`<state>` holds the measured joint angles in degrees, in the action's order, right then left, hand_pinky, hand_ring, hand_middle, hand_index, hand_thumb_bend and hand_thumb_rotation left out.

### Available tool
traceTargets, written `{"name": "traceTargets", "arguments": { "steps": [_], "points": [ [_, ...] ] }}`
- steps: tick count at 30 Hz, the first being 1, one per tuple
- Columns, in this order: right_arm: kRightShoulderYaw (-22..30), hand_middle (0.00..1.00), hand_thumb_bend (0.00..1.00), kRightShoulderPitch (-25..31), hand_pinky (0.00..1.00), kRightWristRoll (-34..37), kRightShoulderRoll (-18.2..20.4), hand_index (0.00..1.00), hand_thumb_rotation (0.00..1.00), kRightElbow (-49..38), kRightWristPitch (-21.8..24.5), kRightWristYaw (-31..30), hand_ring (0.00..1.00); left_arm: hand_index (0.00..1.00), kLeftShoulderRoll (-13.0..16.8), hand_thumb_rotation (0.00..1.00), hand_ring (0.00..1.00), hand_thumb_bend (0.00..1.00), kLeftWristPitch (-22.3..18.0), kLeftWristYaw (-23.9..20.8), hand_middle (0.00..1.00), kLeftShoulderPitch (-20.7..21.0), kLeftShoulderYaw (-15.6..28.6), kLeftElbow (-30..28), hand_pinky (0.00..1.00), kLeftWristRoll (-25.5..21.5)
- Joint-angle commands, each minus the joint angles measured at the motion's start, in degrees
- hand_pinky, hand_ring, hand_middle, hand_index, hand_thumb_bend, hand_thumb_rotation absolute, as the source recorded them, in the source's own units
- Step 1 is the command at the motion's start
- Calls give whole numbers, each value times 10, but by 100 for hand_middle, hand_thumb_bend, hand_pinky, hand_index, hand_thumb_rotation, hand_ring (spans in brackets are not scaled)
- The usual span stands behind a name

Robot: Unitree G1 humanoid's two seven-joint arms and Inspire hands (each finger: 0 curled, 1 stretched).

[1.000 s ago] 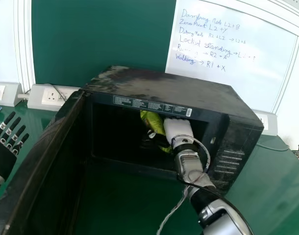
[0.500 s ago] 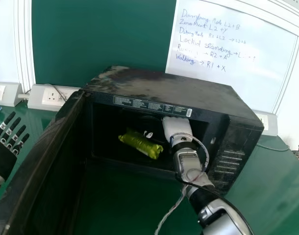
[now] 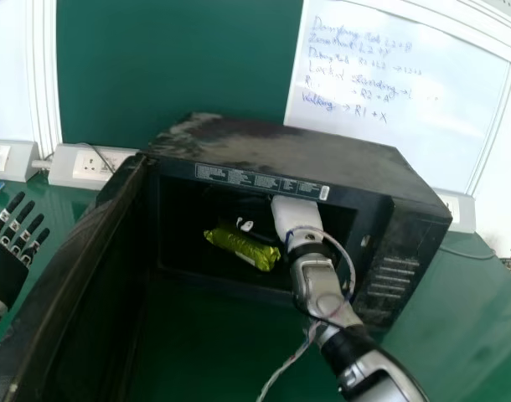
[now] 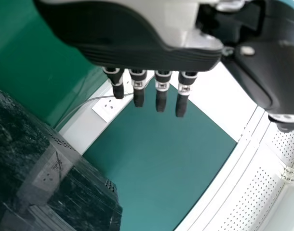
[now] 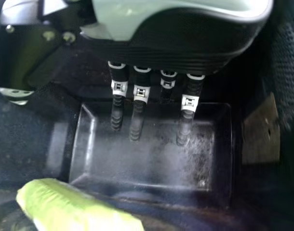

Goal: Put biscuit inside oven

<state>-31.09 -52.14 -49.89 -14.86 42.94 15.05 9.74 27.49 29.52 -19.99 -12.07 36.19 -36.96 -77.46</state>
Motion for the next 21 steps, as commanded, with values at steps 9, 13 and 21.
{"name": "traceTargets", "arguments": {
  "steps": [9,13,21],
  "points": [
    [7,72,83,70,64,-7,-19,71,31,-117,41,-43,70,94,6,15,100,43,-5,3,100,6,-2,3,100,2],
    [13,75,80,98,68,-8,-24,69,30,-161,55,-61,76,95,7,15,100,42,-4,12,100,4,-1,5,100,3],
    [28,76,82,147,70,-12,-38,70,30,-243,53,-69,77,95,8,15,100,42,-3,4,100,5,-3,1,100,2]
  ]
}}
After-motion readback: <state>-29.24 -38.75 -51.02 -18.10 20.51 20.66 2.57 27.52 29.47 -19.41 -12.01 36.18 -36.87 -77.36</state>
